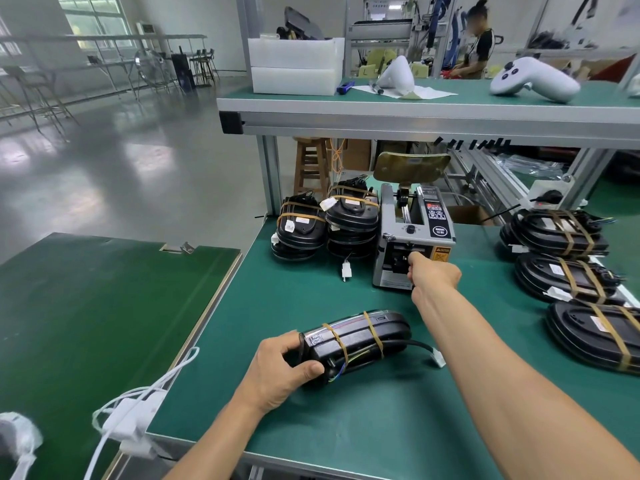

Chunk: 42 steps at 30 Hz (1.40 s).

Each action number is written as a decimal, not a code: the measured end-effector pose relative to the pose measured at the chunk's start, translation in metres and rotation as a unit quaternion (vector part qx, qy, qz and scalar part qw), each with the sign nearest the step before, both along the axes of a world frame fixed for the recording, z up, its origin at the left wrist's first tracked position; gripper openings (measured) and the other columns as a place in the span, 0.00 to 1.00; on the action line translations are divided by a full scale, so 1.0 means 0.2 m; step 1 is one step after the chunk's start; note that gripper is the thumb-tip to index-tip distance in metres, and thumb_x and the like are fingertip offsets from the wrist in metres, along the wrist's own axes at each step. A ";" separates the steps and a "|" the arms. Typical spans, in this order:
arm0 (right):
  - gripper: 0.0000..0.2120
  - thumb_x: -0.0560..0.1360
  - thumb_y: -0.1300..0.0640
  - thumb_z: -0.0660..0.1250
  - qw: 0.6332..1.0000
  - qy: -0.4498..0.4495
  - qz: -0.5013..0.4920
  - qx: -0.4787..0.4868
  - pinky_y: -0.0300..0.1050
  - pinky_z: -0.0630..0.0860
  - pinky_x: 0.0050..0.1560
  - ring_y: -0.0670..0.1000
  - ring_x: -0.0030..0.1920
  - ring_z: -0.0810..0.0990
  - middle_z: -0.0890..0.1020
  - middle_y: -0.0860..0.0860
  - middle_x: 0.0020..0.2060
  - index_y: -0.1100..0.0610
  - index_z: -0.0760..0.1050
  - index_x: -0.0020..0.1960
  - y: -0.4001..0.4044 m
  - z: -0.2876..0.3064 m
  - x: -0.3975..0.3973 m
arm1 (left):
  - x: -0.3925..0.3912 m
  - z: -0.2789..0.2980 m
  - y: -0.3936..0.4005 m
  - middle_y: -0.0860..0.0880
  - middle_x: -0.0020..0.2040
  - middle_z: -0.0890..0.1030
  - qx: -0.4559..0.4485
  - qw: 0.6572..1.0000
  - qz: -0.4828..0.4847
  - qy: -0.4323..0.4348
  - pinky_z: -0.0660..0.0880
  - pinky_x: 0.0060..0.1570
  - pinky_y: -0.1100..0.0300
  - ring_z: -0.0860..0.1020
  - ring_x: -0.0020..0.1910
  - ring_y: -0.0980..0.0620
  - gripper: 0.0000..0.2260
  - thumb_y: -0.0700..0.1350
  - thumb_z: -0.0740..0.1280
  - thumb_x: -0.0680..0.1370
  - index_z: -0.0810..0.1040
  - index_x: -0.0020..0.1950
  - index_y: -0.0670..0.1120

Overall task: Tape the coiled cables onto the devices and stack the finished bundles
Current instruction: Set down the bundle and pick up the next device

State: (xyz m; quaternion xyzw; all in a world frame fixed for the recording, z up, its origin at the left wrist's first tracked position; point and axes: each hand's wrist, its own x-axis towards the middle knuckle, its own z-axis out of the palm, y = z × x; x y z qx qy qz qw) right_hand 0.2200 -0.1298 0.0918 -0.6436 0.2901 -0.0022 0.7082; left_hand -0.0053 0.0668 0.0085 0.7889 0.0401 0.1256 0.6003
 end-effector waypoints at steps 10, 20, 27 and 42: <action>0.13 0.77 0.53 0.74 0.960 -0.175 0.211 -0.064 0.35 0.75 0.44 0.45 0.31 0.76 0.80 0.48 0.30 0.57 0.82 0.35 -0.23 0.01 -0.53 | 0.00 0.01 0.00 0.36 0.54 0.87 0.004 1.000 0.002 -0.005 0.78 0.61 0.33 0.83 0.59 0.31 0.45 0.81 0.73 0.63 0.89 0.59 0.43; 0.11 0.75 0.57 0.76 0.935 -0.205 0.272 -0.103 0.37 0.74 0.40 0.42 0.32 0.74 0.81 0.44 0.29 0.57 0.82 0.35 -0.22 0.01 -0.69 | -0.02 0.03 -0.02 0.42 0.55 0.89 -0.001 1.000 0.003 -0.014 0.79 0.64 0.36 0.84 0.61 0.35 0.42 0.80 0.73 0.64 0.89 0.60 0.46; 0.09 0.75 0.56 0.75 0.935 -0.211 0.254 -0.132 0.31 0.74 0.39 0.41 0.35 0.79 0.86 0.49 0.35 0.52 0.84 0.36 -0.19 -0.03 -0.74 | -0.02 0.03 -0.02 0.41 0.56 0.89 0.001 1.000 0.005 -0.014 0.79 0.63 0.35 0.85 0.61 0.36 0.42 0.80 0.73 0.65 0.89 0.60 0.46; 0.09 0.73 0.54 0.75 0.936 -0.191 0.232 -0.182 0.43 0.74 0.40 0.41 0.30 0.74 0.82 0.44 0.29 0.43 0.83 0.37 -0.15 0.00 -0.77 | -0.02 0.03 -0.02 0.36 0.55 0.87 -0.003 1.000 0.004 -0.016 0.78 0.62 0.34 0.83 0.59 0.31 0.45 0.81 0.73 0.63 0.89 0.59 0.42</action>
